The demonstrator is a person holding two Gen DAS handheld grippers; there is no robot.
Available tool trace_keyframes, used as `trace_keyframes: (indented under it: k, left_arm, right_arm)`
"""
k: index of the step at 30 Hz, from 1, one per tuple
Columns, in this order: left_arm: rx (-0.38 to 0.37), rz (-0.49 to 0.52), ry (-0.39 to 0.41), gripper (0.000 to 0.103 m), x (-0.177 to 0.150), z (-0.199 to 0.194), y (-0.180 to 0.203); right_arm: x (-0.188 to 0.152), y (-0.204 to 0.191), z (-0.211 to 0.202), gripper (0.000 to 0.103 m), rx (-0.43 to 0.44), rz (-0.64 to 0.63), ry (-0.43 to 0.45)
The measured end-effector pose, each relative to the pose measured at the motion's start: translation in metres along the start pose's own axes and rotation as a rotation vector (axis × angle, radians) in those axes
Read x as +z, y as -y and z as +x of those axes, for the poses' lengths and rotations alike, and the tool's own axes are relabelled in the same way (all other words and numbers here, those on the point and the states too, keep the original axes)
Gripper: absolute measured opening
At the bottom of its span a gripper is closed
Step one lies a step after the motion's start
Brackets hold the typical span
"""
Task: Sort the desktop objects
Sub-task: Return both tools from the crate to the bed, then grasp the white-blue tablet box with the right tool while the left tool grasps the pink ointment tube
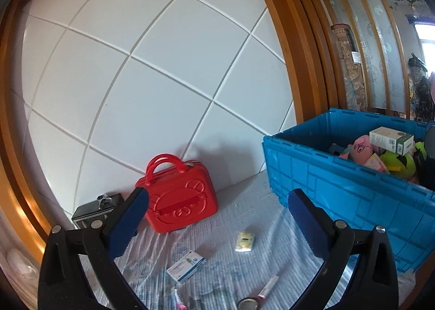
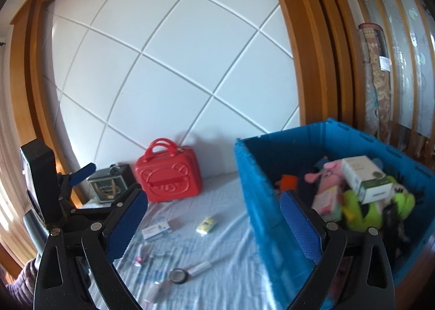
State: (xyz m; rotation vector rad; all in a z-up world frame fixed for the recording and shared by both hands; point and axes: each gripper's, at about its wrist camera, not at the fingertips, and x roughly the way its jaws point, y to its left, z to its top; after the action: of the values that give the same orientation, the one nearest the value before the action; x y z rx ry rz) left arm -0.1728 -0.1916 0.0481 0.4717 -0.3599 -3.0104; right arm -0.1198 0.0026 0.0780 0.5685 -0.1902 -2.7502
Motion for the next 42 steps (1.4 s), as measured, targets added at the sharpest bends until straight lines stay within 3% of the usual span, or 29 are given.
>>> trace_keyframes:
  k: [7, 16, 24, 39, 42]
  left_arm:
    - [0.085, -0.027, -0.057, 0.103, -0.050, 0.001, -0.077]
    - [0.193, -0.052, -0.137, 0.103, -0.117, 0.011, -0.138]
    - [0.229, -0.098, -0.240, 0.103, -0.172, 0.044, -0.141]
    - [0.159, -0.170, -0.521, 0.103, -0.281, 0.169, -0.126]
    - [0.129, -0.171, -0.600, 0.094, -0.305, 0.193, -0.122]
  right_arm:
    - [-0.035, -0.060, 0.031, 0.099, 0.026, -0.011, -0.066]
    - [-0.051, -0.080, 0.073, 0.099, 0.060, -0.063, -0.122]
    - [-0.067, -0.085, 0.143, 0.099, 0.090, -0.177, -0.208]
    - [-0.109, -0.080, 0.307, 0.099, 0.175, -0.194, -0.416]
    - [-0.121, -0.079, 0.335, 0.099, 0.188, -0.187, -0.466]
